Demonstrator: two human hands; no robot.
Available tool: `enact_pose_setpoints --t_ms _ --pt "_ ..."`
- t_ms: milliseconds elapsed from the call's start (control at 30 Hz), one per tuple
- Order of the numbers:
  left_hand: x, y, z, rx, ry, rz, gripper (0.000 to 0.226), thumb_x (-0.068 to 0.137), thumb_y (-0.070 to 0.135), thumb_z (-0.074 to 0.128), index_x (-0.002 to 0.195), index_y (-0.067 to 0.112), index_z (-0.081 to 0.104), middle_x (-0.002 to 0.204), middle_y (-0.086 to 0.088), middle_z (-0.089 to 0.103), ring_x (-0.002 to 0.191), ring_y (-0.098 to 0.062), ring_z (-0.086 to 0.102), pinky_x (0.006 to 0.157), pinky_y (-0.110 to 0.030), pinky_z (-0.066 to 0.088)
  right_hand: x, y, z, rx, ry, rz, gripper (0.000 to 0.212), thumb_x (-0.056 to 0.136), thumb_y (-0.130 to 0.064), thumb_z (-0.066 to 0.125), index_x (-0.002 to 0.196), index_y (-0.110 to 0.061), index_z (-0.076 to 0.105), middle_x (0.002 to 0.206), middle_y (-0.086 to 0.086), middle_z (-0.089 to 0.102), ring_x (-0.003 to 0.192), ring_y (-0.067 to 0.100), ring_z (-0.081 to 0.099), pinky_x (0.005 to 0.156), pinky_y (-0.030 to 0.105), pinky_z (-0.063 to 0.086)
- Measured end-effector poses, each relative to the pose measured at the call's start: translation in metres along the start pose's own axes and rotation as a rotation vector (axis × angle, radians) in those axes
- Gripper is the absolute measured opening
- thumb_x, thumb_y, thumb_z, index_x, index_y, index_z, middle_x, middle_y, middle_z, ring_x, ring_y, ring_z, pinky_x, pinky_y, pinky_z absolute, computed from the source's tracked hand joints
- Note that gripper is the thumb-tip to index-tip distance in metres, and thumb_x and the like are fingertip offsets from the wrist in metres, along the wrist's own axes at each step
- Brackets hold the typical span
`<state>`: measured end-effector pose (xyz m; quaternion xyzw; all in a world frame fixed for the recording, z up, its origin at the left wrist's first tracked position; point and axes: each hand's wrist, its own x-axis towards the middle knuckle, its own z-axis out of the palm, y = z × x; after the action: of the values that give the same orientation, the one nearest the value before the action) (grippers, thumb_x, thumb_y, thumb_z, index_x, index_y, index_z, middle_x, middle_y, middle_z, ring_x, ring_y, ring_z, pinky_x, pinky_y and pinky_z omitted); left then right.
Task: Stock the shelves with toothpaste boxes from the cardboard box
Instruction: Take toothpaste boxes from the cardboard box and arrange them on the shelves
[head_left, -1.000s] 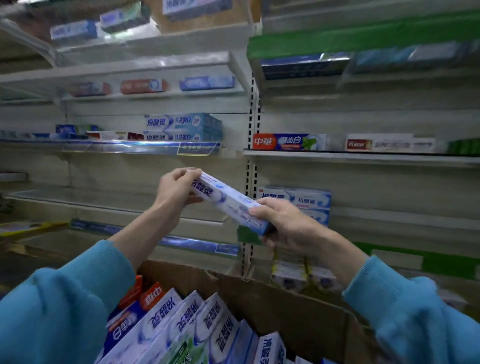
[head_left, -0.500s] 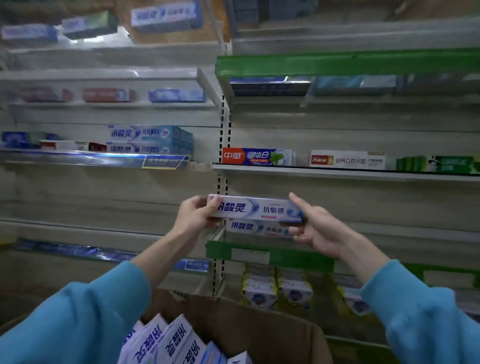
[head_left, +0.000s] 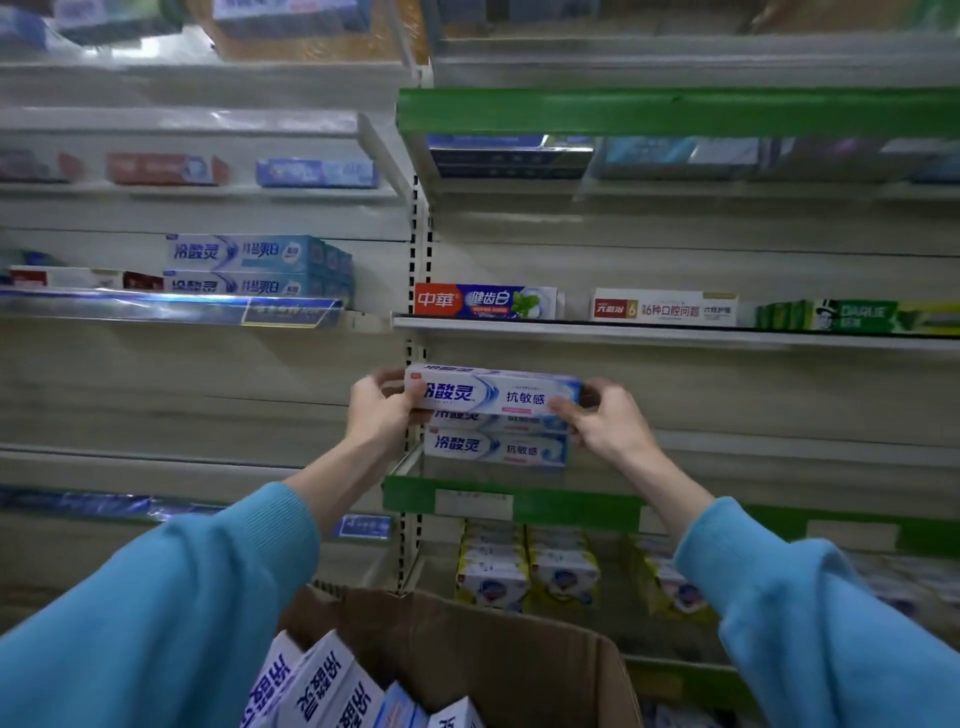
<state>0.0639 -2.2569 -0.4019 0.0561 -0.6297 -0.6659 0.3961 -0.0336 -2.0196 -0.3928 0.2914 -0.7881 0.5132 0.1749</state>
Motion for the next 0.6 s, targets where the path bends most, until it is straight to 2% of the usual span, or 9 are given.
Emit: enact_pose_setpoints --t_ms 67,133,200,267,367,433,500,600 --pt "0.009 -0.001 0.012 -0.009 0.001 0.010 0.018 0.099 0.010 0.061 0.116 0.014 0.058 0.109 -0.008 0.070 0.088 -0.022 0.073 0.067 -0.029 0.061 0.006 0.002 0.002 0.027 0.031 0.011 0.018 0.094 -0.033 0.066 0.106 -0.019 0.062 0.101 0.000 0.069 0.086 0.021 0.069 0.075 0.034 0.058" --pt "0.019 -0.008 0.023 -0.019 -0.008 0.007 0.015 0.099 0.009 0.060 0.111 0.020 0.059 0.112 -0.007 0.069 0.090 -0.023 0.073 0.075 -0.034 0.061 0.013 0.005 0.005 -0.019 0.072 0.017 0.020 0.096 -0.032 0.063 0.110 -0.016 0.064 0.104 0.001 0.070 0.090 0.022 0.070 0.079 0.034 0.057" --pt "0.027 -0.016 0.031 0.046 -0.014 -0.011 0.021 0.100 0.012 0.058 0.120 0.020 0.061 0.113 -0.005 0.070 0.094 -0.024 0.072 0.084 -0.043 0.061 0.020 0.011 0.008 -0.077 0.108 0.060 0.021 0.098 -0.031 0.060 0.112 -0.017 0.065 0.106 0.001 0.071 0.092 0.022 0.071 0.083 0.036 0.058" --pt "0.033 -0.024 0.036 0.111 0.009 -0.014 0.029 0.101 0.015 0.057 0.129 0.020 0.060 0.114 -0.003 0.070 0.094 -0.024 0.072 0.084 -0.044 0.061 0.022 0.017 0.012 -0.100 0.140 0.068 0.020 0.098 -0.029 0.059 0.112 -0.016 0.066 0.107 0.001 0.072 0.091 0.022 0.070 0.084 0.039 0.059" --pt "0.035 -0.033 0.041 0.143 0.050 0.027 0.030 0.102 0.020 0.055 0.131 0.021 0.061 0.114 -0.004 0.071 0.090 -0.021 0.069 0.080 -0.040 0.060 0.023 0.026 0.019 -0.097 0.187 0.027 0.021 0.098 -0.028 0.059 0.110 -0.013 0.067 0.106 0.004 0.072 0.091 0.021 0.069 0.078 0.038 0.059" --pt "0.036 -0.041 0.040 0.155 0.069 0.016 0.029 0.101 0.017 0.053 0.129 0.020 0.060 0.112 -0.004 0.071 0.088 -0.019 0.067 0.078 -0.038 0.060 0.020 0.030 0.023 -0.083 0.196 0.016 0.022 0.096 -0.028 0.062 0.111 -0.013 0.065 0.105 0.002 0.069 0.090 0.018 0.066 0.069 0.026 0.055" --pt "0.036 -0.047 0.035 0.194 0.097 -0.023 0.027 0.100 0.014 0.053 0.126 0.017 0.057 0.112 -0.006 0.070 0.092 -0.022 0.068 0.085 -0.044 0.060 0.016 0.034 0.025 -0.084 0.182 0.011 0.017 0.094 -0.028 0.065 0.106 -0.015 0.063 0.100 -0.001 0.067 0.086 0.014 0.065 0.063 0.019 0.050" --pt "0.036 -0.051 0.025 0.370 0.089 -0.026 0.010 0.098 0.015 0.053 0.108 0.017 0.055 0.101 -0.006 0.068 0.091 -0.025 0.067 0.086 -0.047 0.059 0.012 0.039 0.025 -0.168 0.134 0.014 0.016 0.090 -0.029 0.070 0.088 -0.022 0.056 0.087 -0.008 0.064 0.077 0.009 0.061 0.062 0.022 0.048"
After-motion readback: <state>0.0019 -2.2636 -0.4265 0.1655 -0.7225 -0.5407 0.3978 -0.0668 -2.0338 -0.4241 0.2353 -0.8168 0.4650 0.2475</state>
